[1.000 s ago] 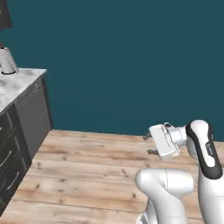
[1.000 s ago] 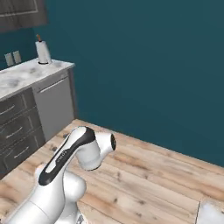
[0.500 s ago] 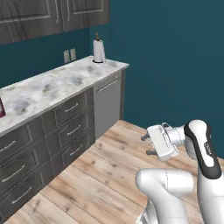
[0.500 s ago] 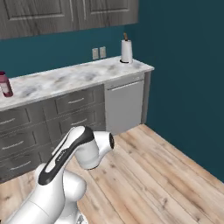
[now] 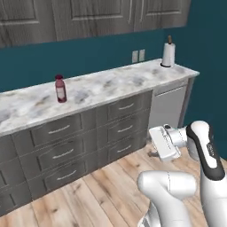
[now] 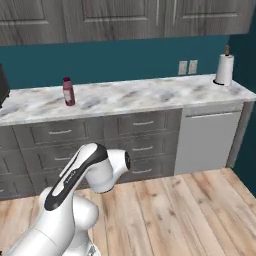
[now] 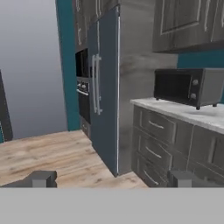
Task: Place the drinks on the dining counter in a tight cluster.
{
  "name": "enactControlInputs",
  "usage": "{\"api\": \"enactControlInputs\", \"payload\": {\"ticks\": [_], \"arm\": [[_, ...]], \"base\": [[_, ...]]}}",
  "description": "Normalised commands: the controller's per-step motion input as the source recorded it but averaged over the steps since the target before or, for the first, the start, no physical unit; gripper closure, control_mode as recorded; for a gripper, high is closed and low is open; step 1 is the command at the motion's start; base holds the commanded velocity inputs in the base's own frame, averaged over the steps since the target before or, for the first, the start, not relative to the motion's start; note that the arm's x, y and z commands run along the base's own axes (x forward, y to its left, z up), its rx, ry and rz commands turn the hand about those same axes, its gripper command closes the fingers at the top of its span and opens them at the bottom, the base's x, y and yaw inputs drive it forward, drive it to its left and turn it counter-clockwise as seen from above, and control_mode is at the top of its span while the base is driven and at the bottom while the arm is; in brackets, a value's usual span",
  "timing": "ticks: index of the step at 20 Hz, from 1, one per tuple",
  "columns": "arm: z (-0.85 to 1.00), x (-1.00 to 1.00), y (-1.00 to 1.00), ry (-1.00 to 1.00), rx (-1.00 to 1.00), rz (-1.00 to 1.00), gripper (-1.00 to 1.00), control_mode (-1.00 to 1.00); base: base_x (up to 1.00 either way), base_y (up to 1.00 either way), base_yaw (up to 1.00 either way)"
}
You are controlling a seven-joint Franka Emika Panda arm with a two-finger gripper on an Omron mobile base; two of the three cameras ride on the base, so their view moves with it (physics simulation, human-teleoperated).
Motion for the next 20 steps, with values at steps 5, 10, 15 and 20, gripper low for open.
{"api": "enactControlInputs", "payload": {"ticks": [5, 10, 15, 20], "arm": [[0.0, 0.0, 0.0, 0.0, 0.0, 0.0, -1.0, 1.0], [0.0, 0.0, 0.0, 0.0, 0.0, 0.0, -1.0, 1.0], [0.0, 0.0, 0.0, 0.0, 0.0, 0.0, -1.0, 1.0], [0.0, 0.0, 0.0, 0.0, 0.0, 0.0, -1.0, 1.0]], "base": [[0.61, -0.03, 0.57], [0.71, -0.15, 0.39], [0.78, -0.3, 0.18], [0.81, -0.29, 0.15]]}}
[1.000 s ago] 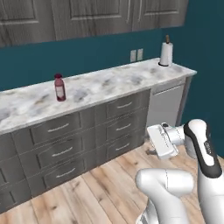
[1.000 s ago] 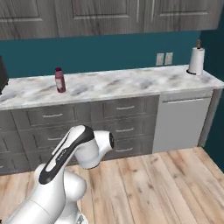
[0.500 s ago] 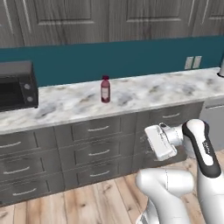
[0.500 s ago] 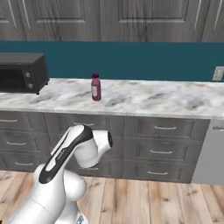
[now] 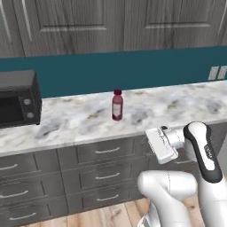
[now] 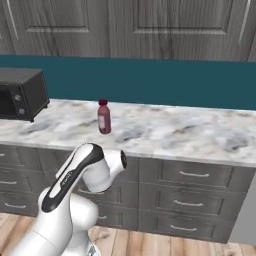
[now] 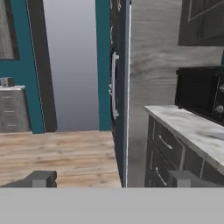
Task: Place the drinks on the dining counter in a tight cluster.
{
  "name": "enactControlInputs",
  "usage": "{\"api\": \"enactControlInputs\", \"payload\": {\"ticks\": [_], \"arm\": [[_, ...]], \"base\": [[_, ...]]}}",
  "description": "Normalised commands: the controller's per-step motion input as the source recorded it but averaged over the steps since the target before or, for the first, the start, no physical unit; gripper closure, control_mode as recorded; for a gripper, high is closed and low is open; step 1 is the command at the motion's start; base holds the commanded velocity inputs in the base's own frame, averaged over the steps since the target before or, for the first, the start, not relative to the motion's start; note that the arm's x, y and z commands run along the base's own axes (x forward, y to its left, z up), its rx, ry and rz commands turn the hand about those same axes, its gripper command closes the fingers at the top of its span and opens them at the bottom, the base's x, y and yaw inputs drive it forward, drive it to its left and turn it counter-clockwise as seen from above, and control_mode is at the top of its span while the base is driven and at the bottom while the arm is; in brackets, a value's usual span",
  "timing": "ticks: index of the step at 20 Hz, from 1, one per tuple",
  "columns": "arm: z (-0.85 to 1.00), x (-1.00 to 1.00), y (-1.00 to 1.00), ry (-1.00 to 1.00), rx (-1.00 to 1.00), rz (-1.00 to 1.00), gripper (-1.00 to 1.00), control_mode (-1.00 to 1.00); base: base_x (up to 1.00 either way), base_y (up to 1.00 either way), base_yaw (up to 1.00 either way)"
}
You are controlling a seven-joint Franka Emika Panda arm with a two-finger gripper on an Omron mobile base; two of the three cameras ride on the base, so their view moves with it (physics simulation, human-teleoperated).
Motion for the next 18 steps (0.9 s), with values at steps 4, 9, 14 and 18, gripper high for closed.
{"api": "enactControlInputs", "payload": {"ticks": [4, 9, 14, 18], "arm": [[0.0, 0.0, 0.0, 0.0, 0.0, 0.0, -1.0, 1.0], [0.0, 0.0, 0.0, 0.0, 0.0, 0.0, -1.0, 1.0], [0.0, 0.0, 0.0, 0.0, 0.0, 0.0, -1.0, 1.0], [0.0, 0.0, 0.0, 0.0, 0.0, 0.0, -1.0, 1.0]], "base": [[0.75, -0.27, 0.2], [0.65, -0.27, 0.22], [0.46, -0.25, 0.19], [0.05, -0.17, 0.22]]}}
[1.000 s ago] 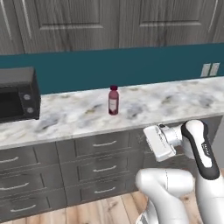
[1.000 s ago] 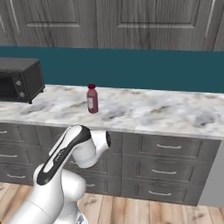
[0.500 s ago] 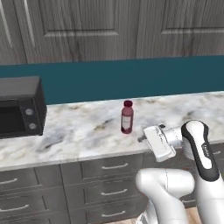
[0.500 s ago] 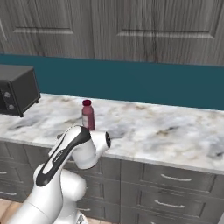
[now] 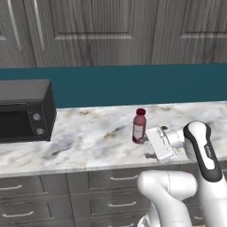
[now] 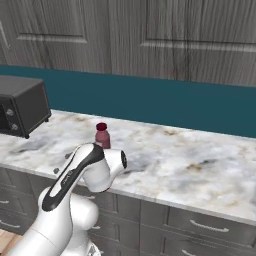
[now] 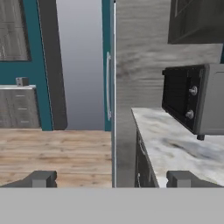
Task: Place the drinks on the dining counter in a tight cluster.
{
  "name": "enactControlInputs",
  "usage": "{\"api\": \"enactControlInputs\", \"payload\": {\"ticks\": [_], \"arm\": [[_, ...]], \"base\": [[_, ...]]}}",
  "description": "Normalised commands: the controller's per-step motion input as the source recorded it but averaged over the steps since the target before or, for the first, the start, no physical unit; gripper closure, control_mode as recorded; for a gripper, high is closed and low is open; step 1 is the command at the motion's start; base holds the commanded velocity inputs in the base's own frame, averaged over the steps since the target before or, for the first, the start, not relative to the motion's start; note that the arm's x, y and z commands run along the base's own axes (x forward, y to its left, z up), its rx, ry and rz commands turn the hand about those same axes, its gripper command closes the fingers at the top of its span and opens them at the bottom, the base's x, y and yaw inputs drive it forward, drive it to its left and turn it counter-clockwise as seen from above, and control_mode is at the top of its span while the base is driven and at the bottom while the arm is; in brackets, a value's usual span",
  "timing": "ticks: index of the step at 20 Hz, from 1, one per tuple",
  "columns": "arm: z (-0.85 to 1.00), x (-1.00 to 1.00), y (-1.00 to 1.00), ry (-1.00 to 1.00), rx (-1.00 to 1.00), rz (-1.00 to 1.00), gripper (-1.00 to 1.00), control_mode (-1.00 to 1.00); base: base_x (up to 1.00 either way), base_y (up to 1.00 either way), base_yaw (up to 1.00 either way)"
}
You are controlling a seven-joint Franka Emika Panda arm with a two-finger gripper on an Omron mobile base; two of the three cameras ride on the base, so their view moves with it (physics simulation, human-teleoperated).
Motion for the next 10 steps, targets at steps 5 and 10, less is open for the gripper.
{"api": "enactControlInputs", "payload": {"ticks": [5, 10], "arm": [[0.0, 0.0, 0.0, 0.0, 0.0, 0.0, -1.0, 1.0], [0.0, 0.0, 0.0, 0.0, 0.0, 0.0, -1.0, 1.0]], "base": [[0.34, -0.17, 0.17], [0.31, -0.14, 0.18]]}}
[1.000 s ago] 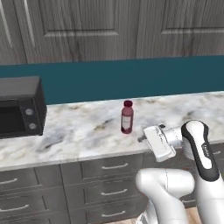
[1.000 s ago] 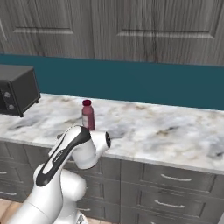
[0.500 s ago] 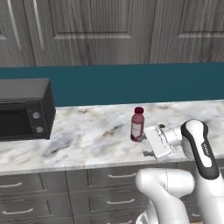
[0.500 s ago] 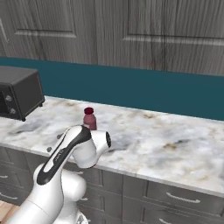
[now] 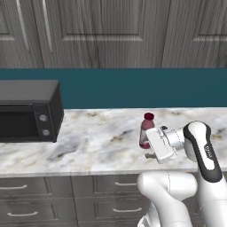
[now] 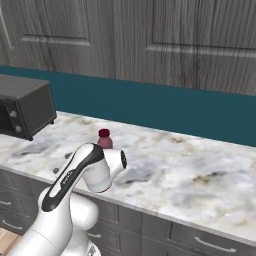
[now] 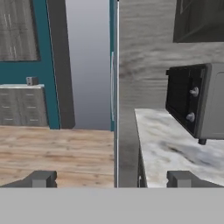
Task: Place the drinks on the dining counter in a tight cluster.
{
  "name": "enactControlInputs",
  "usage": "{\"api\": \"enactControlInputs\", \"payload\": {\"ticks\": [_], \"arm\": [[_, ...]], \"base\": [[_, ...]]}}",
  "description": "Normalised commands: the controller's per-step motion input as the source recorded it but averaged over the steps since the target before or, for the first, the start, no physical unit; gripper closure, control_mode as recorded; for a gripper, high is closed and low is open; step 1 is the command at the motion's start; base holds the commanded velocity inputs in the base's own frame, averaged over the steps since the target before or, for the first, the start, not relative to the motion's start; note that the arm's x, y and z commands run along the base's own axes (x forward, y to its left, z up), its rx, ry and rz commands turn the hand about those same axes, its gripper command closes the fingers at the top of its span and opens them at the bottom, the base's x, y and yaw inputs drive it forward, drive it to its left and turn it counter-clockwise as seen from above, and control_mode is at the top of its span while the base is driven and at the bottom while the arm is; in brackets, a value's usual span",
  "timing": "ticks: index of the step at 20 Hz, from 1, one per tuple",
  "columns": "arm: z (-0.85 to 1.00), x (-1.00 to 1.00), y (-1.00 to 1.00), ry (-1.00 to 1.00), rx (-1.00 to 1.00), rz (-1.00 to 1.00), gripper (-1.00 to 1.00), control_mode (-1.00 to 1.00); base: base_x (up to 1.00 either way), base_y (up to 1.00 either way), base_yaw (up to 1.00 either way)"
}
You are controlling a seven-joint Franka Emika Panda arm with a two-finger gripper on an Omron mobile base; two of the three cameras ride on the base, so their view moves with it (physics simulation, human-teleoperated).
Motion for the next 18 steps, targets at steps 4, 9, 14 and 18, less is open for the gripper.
{"api": "enactControlInputs", "payload": {"ticks": [4, 9, 14, 18], "arm": [[0.0, 0.0, 0.0, 0.0, 0.0, 0.0, -1.0, 1.0], [0.0, 0.0, 0.0, 0.0, 0.0, 0.0, -1.0, 1.0], [0.0, 0.0, 0.0, 0.0, 0.0, 0.0, -1.0, 1.0], [0.05, -0.01, 0.0, 0.0, 0.0, -0.08, -1.0, -1.0]], "base": [[0.0, -0.02, 0.08], [0.0, 0.0, 0.0], [0.0, 0.0, 0.0], [0.0, 0.0, 0.0]]}}
